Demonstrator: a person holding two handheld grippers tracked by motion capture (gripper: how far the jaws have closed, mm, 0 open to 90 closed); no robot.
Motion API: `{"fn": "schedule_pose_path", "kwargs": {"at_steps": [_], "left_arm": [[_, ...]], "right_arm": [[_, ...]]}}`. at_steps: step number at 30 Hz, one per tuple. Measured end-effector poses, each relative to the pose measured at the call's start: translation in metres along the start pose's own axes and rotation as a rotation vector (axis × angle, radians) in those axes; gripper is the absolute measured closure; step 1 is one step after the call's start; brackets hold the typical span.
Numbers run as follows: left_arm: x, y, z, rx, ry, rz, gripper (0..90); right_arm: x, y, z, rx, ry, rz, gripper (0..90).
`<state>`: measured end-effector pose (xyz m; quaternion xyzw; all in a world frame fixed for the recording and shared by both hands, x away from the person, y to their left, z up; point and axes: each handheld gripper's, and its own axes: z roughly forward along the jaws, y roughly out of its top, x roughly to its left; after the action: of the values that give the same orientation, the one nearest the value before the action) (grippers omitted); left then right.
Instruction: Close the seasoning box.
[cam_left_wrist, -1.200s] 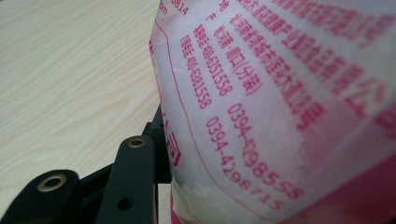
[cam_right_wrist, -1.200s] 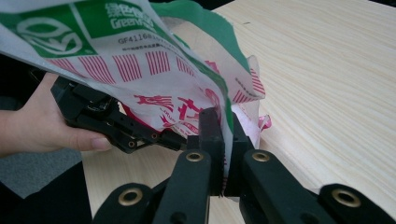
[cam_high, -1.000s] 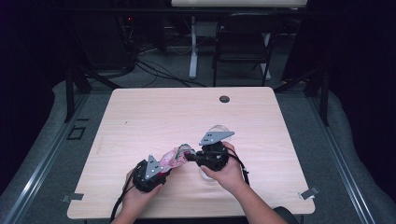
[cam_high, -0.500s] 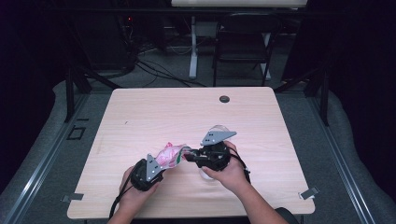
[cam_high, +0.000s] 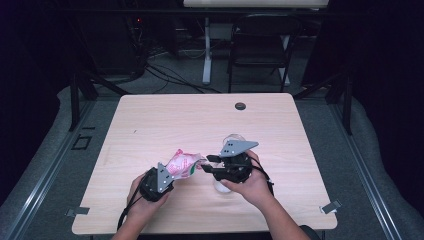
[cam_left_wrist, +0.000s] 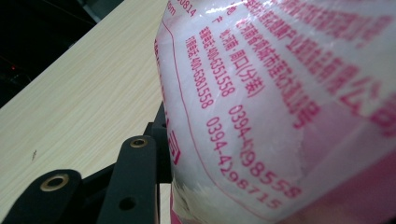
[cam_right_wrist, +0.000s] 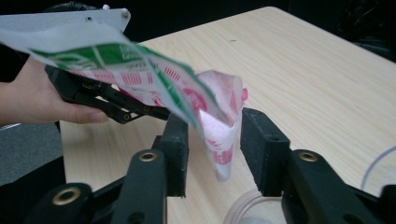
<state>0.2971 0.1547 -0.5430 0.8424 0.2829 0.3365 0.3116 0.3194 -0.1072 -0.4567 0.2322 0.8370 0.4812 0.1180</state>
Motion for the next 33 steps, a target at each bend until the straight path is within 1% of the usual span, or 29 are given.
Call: {"fn": "schedule_pose_path", "kwargs": {"at_steps": [1,4,5,7,10,13,17,18,19,23,24,25,26,33], "left_arm": [[0.000,0.000,0.000,-0.001,-0.006,0.002,60.8],[-0.002,0.001,0.001,-0.008,-0.005,0.001,60.8],[-0.002,0.001,0.001,-0.006,-0.012,0.001,60.9],[-0.003,0.001,0.002,-0.008,-0.007,0.006,60.9],[-0.004,0.001,0.002,-0.006,-0.016,0.009,60.9],[-0.004,0.002,0.002,-0.003,-0.021,0.009,60.9],[-0.005,0.002,0.002,-0.003,-0.026,0.010,60.9],[-0.005,0.002,0.002,0.000,-0.034,0.012,60.9],[-0.005,0.002,0.003,-0.004,-0.029,0.016,60.9],[-0.007,0.003,0.003,-0.001,-0.046,0.023,60.9],[-0.008,0.003,0.004,-0.004,-0.042,0.025,60.9],[-0.008,0.003,0.004,-0.001,-0.050,0.027,61.0],[-0.009,0.003,0.004,-0.003,-0.048,0.023,60.9],[-0.008,0.003,0.003,-0.007,-0.064,0.019,60.9]], "right_arm": [[0.000,0.000,-0.001,-0.003,-0.004,-0.001,60.6],[-0.001,0.000,-0.004,-0.014,-0.001,-0.005,58.4],[-0.001,0.000,-0.004,-0.017,0.000,-0.004,57.8],[0.000,0.001,-0.005,-0.016,0.002,-0.015,56.9],[0.000,0.002,-0.006,-0.013,-0.002,-0.031,55.4],[0.001,0.002,-0.006,-0.021,0.001,-0.032,53.9],[0.002,0.004,-0.009,-0.028,-0.010,-0.049,51.8],[0.003,0.004,-0.009,-0.027,-0.008,-0.056,51.4],[0.004,0.005,-0.009,-0.030,-0.009,-0.064,50.5],[0.007,0.006,-0.007,-0.028,-0.011,-0.105,46.7],[0.008,0.006,-0.007,-0.028,-0.011,-0.113,46.6],[0.008,0.006,-0.006,-0.026,-0.009,-0.122,46.7],[0.009,0.006,-0.006,-0.024,-0.011,-0.130,46.6],[0.014,0.006,-0.002,-0.012,0.021,-0.157,48.9]]}}
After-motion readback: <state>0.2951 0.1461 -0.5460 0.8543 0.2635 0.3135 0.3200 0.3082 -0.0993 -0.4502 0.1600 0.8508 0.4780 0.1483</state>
